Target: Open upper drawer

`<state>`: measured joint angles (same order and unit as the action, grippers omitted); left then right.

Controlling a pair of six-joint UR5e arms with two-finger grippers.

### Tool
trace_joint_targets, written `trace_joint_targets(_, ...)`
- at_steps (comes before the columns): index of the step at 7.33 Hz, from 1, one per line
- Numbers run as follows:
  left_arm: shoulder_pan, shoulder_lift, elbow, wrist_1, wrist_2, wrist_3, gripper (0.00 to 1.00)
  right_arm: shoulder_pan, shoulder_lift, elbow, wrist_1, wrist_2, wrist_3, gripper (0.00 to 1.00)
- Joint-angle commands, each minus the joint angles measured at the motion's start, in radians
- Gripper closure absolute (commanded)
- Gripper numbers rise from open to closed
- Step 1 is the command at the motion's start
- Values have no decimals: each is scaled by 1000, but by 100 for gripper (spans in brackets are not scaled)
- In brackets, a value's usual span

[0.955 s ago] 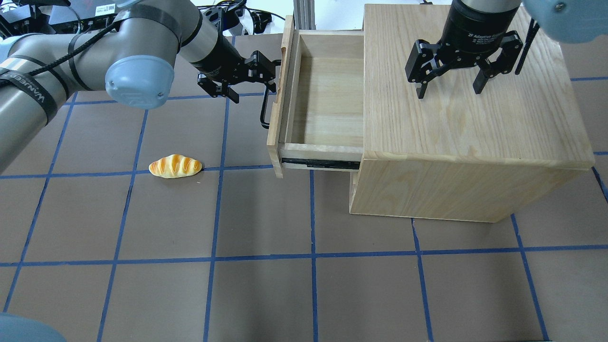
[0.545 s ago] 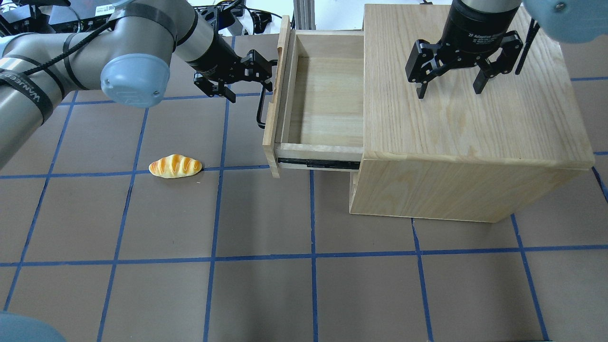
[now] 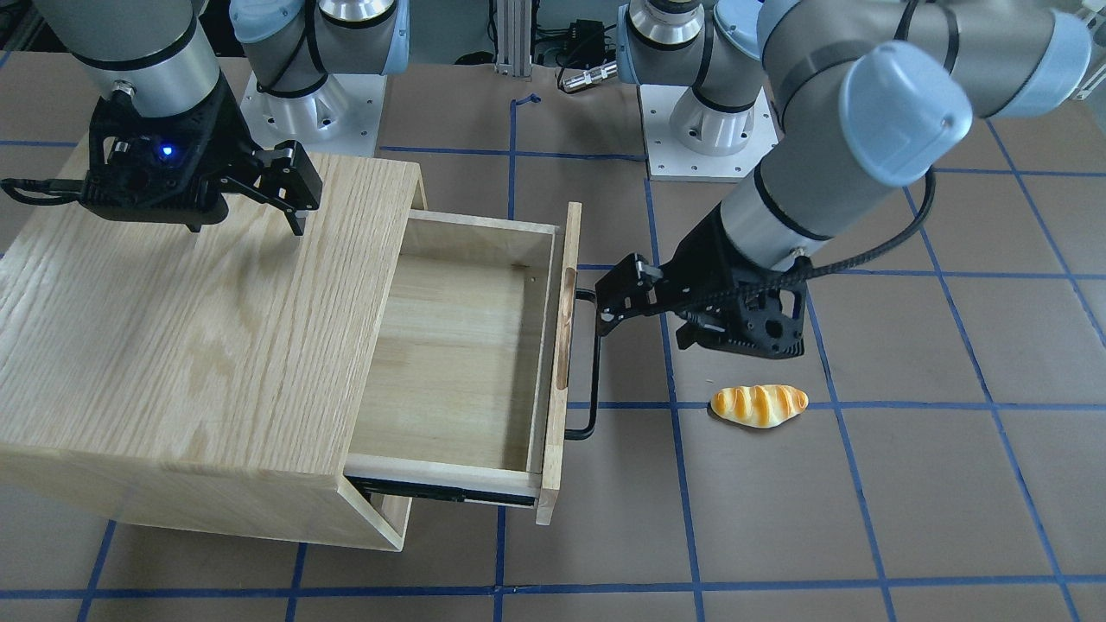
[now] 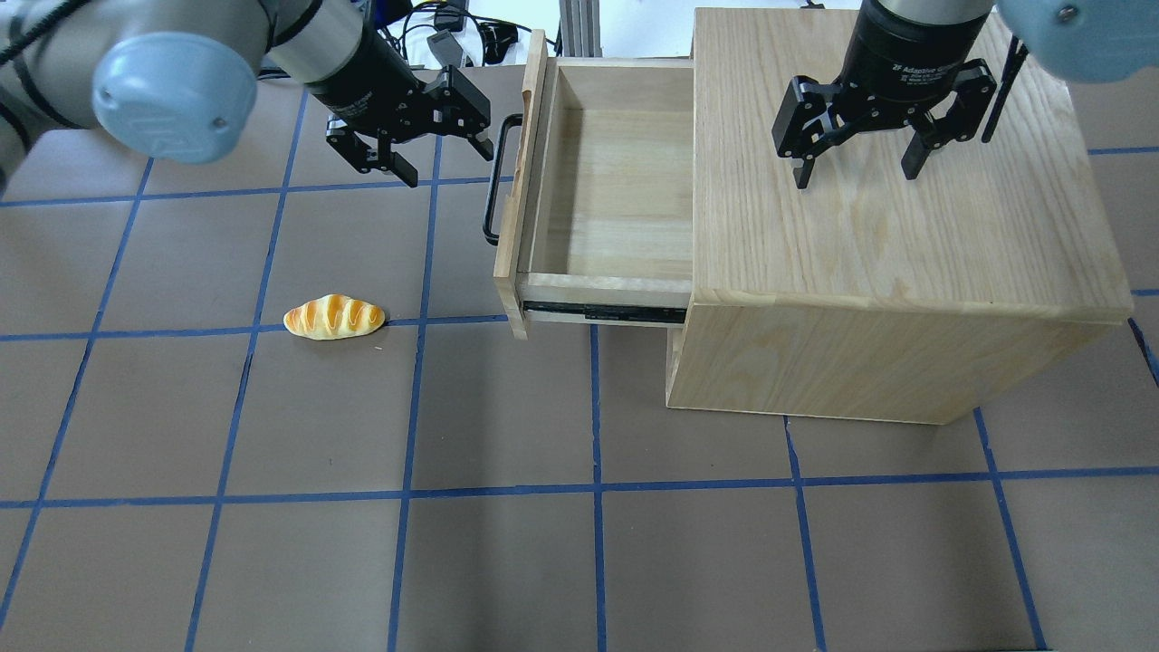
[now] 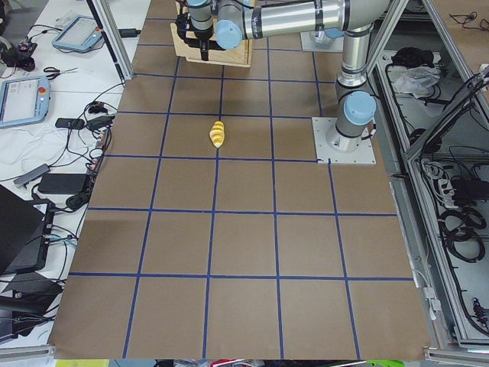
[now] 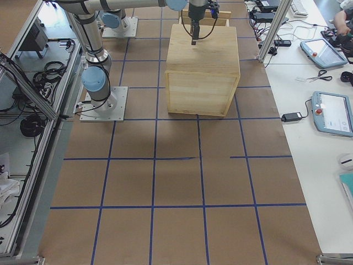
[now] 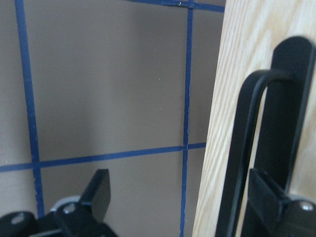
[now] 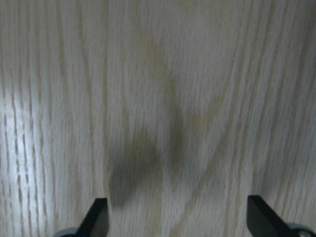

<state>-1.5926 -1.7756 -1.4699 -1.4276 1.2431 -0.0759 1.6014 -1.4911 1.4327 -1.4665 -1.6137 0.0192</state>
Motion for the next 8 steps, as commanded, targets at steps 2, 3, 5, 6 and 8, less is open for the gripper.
trace_joint_targets(2, 13, 132, 17, -132, 270, 56, 0, 0, 0, 0, 0, 0, 1, 0)
trace_joint_targets(3, 19, 162, 16, -140, 368, 117, 0, 0, 0, 0, 0, 0, -1, 0)
trace_joint_targets(5, 29, 170, 10, -131, 375, 129, 0, 0, 0, 0, 0, 0, 1, 0)
trace_joint_targets(6, 34, 170, -1, -131, 374, 128, 0, -1, 0, 0, 0, 0, 1, 0)
trace_joint_targets(8, 34, 168, -10, -129, 372, 128, 0, -1, 0, 0, 0, 0, -1, 0)
